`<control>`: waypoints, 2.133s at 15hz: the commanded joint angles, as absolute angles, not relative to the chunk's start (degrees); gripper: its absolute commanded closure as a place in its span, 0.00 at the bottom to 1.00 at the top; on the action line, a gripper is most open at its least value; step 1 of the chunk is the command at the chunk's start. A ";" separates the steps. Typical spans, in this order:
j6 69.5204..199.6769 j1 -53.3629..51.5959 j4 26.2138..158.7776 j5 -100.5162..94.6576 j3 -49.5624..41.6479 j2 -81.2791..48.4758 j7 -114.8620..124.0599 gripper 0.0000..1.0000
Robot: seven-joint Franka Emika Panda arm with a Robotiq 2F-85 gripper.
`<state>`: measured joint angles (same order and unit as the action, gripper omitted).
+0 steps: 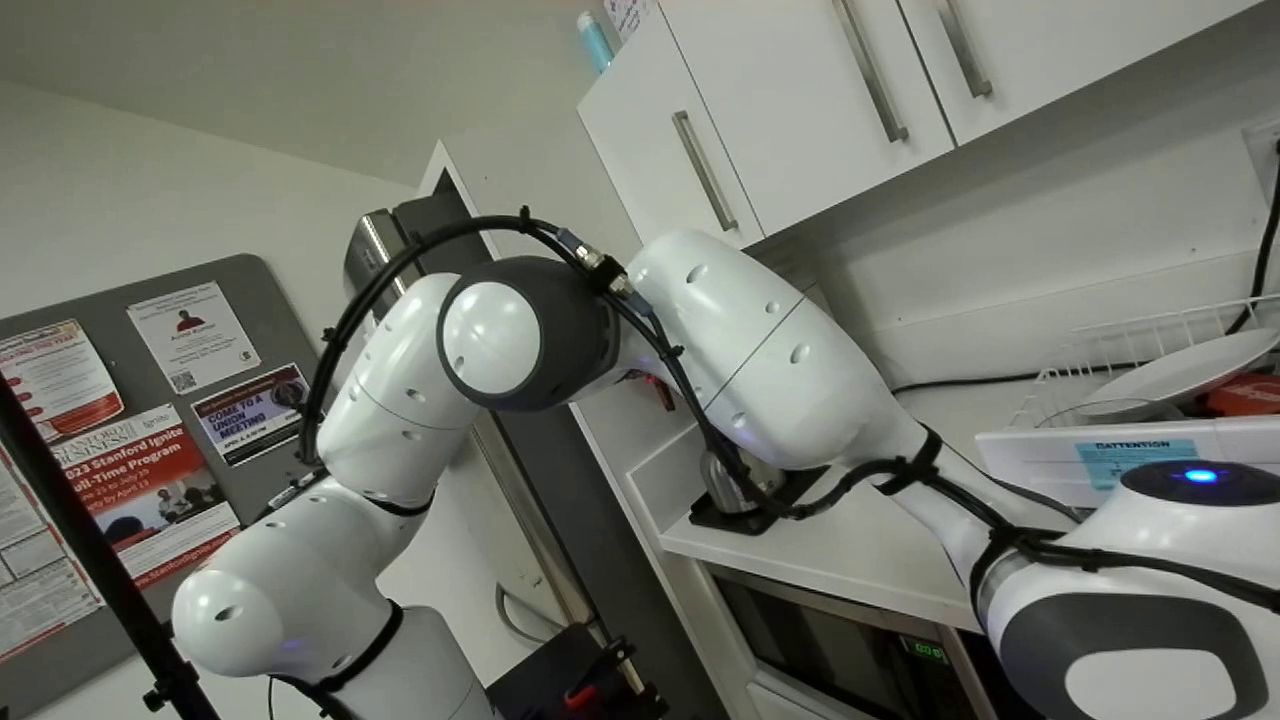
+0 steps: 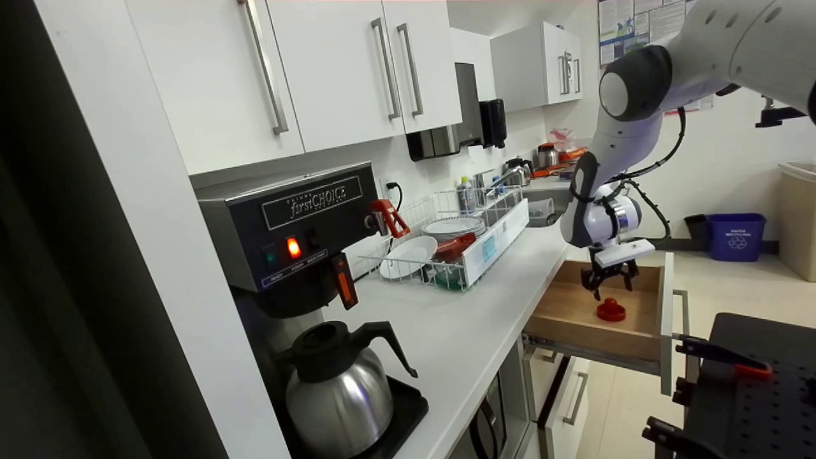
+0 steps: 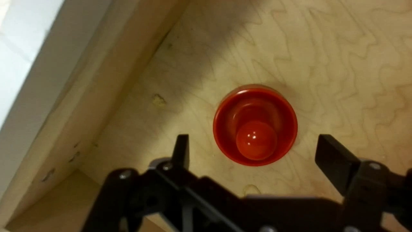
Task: Remove the orange object from the drawer and put it on the countertop
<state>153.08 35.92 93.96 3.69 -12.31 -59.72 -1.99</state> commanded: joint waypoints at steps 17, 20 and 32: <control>152.57 33.06 87.01 6.07 -15.59 -65.66 6.68 0.86; 152.14 33.04 90.35 5.97 -15.67 -61.76 4.72 0.86; 146.84 29.38 103.55 2.42 -17.17 -41.26 -1.55 0.86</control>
<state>147.28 30.76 98.14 2.65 -17.13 -47.60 0.08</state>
